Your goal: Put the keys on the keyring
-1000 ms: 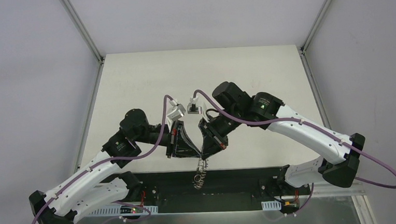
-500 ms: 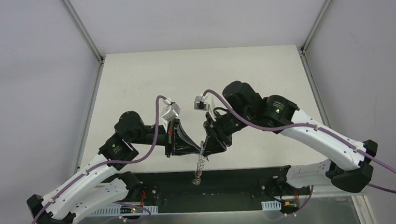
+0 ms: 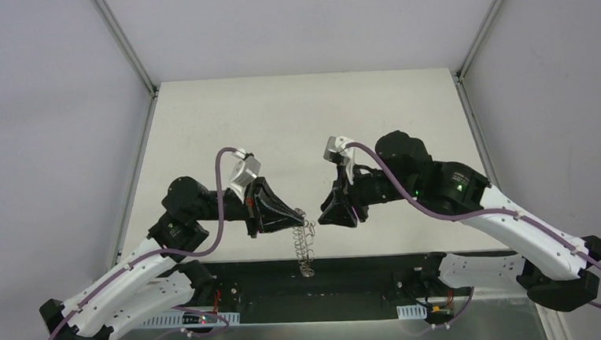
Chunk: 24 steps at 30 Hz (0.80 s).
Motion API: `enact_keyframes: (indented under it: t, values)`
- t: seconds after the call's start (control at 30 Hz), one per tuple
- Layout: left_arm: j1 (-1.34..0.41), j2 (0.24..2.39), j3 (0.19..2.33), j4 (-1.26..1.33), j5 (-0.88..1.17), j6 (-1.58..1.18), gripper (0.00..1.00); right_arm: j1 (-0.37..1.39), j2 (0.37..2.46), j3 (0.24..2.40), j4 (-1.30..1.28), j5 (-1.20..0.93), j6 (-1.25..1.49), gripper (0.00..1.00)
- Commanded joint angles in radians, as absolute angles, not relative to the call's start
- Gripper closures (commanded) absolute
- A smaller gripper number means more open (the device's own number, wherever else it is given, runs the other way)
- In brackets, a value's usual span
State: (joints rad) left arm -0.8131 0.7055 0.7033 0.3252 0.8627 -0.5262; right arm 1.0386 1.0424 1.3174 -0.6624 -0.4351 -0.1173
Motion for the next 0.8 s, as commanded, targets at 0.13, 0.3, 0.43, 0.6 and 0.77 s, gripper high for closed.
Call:
enact_keyframes:
  t: [0.13, 0.3, 0.43, 0.6, 0.77]
  values:
    - [-0.829, 0.649, 0.667, 0.519, 0.815, -0.513, 1.00, 1.045, 0.952, 1.261, -0.486, -0.546, -0.155, 0.63]
    - [-0.831, 0.633, 0.634, 0.620, 0.808, -0.535, 1.00, 1.051, 0.949, 1.252, -0.436, -0.570, -0.169, 0.64]
    - [-0.832, 0.620, 0.593, 0.724, 0.796, -0.557, 1.00, 1.062, 0.956, 1.261, -0.405, -0.600, -0.178, 0.65]
    - [-0.834, 0.597, 0.545, 0.854, 0.778, -0.568, 1.00, 1.078, 0.972, 1.286, -0.404, -0.600, -0.214, 0.67]
    - [-0.833, 0.582, 0.497, 0.972, 0.755, -0.575, 1.00, 1.091, 0.981, 1.301, -0.393, -0.594, -0.257, 0.70]
